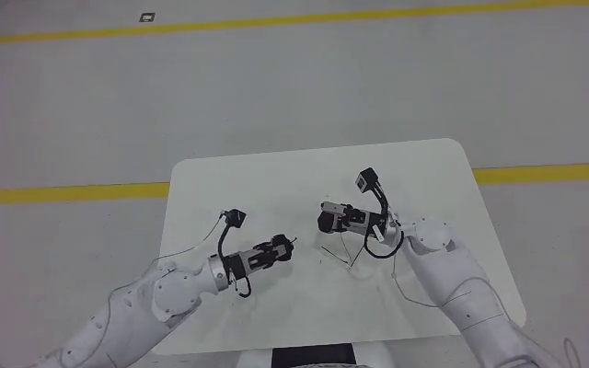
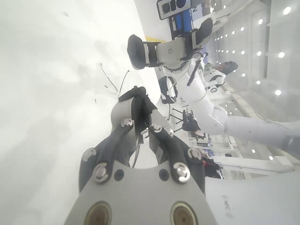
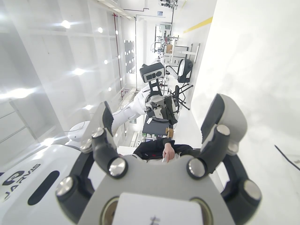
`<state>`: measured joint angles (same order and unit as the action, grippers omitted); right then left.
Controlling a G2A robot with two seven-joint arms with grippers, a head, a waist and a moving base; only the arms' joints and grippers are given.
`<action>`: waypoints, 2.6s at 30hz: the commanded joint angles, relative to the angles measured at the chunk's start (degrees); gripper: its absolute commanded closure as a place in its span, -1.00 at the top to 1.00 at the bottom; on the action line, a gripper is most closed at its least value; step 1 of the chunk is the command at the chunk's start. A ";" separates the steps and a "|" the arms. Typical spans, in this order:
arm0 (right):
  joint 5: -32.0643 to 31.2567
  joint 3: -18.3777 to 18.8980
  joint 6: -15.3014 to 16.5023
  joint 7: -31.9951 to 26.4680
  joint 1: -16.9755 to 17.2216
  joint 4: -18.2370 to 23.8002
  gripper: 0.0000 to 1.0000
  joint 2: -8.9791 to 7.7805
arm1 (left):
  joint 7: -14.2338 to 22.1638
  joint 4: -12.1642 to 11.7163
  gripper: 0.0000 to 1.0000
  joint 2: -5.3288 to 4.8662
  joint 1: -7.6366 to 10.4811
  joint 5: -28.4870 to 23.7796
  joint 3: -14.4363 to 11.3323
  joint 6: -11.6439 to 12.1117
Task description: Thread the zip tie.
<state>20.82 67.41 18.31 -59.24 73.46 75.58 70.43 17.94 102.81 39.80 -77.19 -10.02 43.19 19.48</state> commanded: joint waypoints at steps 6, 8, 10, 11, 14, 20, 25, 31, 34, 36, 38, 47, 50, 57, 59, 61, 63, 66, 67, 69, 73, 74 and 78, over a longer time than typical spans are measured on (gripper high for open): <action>0.00 0.00 0.00 0.00 0.00 0.00 1.00 0.00 | 10.41 0.49 -1.00 2.13 -3.32 -5.39 7.08 0.00; 0.00 0.00 0.00 0.00 0.00 0.00 1.00 0.00 | 12.59 0.16 -1.00 2.88 -4.31 -5.86 8.98 0.00; 0.00 0.00 0.00 0.00 0.00 0.00 1.00 0.00 | 15.08 -0.45 -1.00 3.81 -5.30 -5.88 10.97 0.00; 0.00 0.00 0.00 0.00 0.00 0.00 1.00 0.00 | 15.99 -0.66 -1.00 4.24 -5.70 -5.95 11.75 0.00; 0.00 0.00 0.00 0.00 0.00 0.00 1.00 0.00 | 19.39 -1.16 -1.00 5.69 -6.82 -6.40 14.25 0.00; 0.00 0.00 0.00 0.00 0.00 0.00 1.00 0.00 | 20.61 -1.04 -1.00 6.14 -7.05 -6.45 14.89 0.00; 0.00 0.00 0.00 0.00 0.00 0.00 1.00 0.00 | 20.30 -0.91 -1.00 6.21 -7.10 -6.79 14.76 0.00; 0.00 0.00 0.00 0.00 0.00 0.00 1.00 0.00 | 27.25 -5.51 -1.00 6.50 -6.30 -13.96 15.14 0.00; 0.00 0.00 0.00 0.00 0.00 0.00 1.00 0.00 | 29.96 -7.37 -1.00 6.63 -6.13 -15.02 16.15 0.00; 0.00 0.00 0.00 0.00 0.00 0.00 1.00 0.00 | 33.15 -8.01 -1.00 6.82 -6.03 -16.93 17.04 0.00; 0.00 0.00 0.00 0.00 0.00 0.00 1.00 0.00 | 35.28 -8.94 -1.00 7.13 -6.04 -19.03 17.95 0.00; 0.00 0.00 0.00 0.00 0.00 0.00 1.00 0.00 | 42.83 -12.56 -1.00 10.15 -6.25 -25.63 21.49 0.00; 3.42 -1.28 -0.79 -0.04 0.69 0.93 1.00 0.32 | 44.41 -13.82 -1.00 11.52 -6.39 -26.75 22.68 0.00; 8.39 -4.55 -2.00 -1.98 -0.34 0.22 1.00 1.05 | 47.37 -15.49 -1.00 14.62 -6.87 -26.88 25.31 0.00; 8.79 -5.54 -2.28 -1.99 -0.64 0.08 1.00 1.25 | 47.80 -15.71 -1.00 15.37 -7.07 -26.38 25.90 0.00; 8.67 -6.79 -2.60 -2.22 -1.07 0.13 1.00 1.47 | 48.10 -15.54 -1.00 16.19 -7.36 -25.62 26.40 0.00; 8.67 -6.79 -2.60 -2.22 -1.07 0.13 1.00 1.47 | 48.42 -15.32 -1.00 16.62 -7.45 -25.26 26.75 0.00; 8.67 -6.79 -2.60 -2.22 -1.07 0.13 1.00 1.47 | 48.42 -15.32 -1.00 16.62 -7.45 -25.26 26.75 0.00; 8.67 -6.79 -2.60 -2.22 -1.07 0.13 1.00 1.47 | 48.42 -15.32 -1.00 16.62 -7.45 -25.26 26.75 0.00; 8.67 -6.79 -2.60 -2.22 -1.07 0.13 1.00 1.47 | 48.42 -15.32 -1.00 16.62 -7.45 -25.26 26.75 0.00; 8.61 -7.64 -3.86 -1.30 -0.26 1.17 1.00 1.50 | 48.42 -15.32 -1.00 16.62 -7.45 -25.26 26.75 0.00; 9.25 -8.07 -4.08 -1.72 -0.18 1.16 1.00 1.58 | 48.42 -15.32 -1.00 16.62 -7.45 -25.26 26.75 0.00; 11.37 -9.24 -4.00 -2.33 -0.39 -0.05 0.06 1.90 | 48.42 -15.32 -1.00 16.62 -7.45 -25.26 26.75 0.00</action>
<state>31.51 58.39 14.19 -61.48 73.16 75.88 72.25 66.36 87.49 56.43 -84.64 -35.28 69.94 19.48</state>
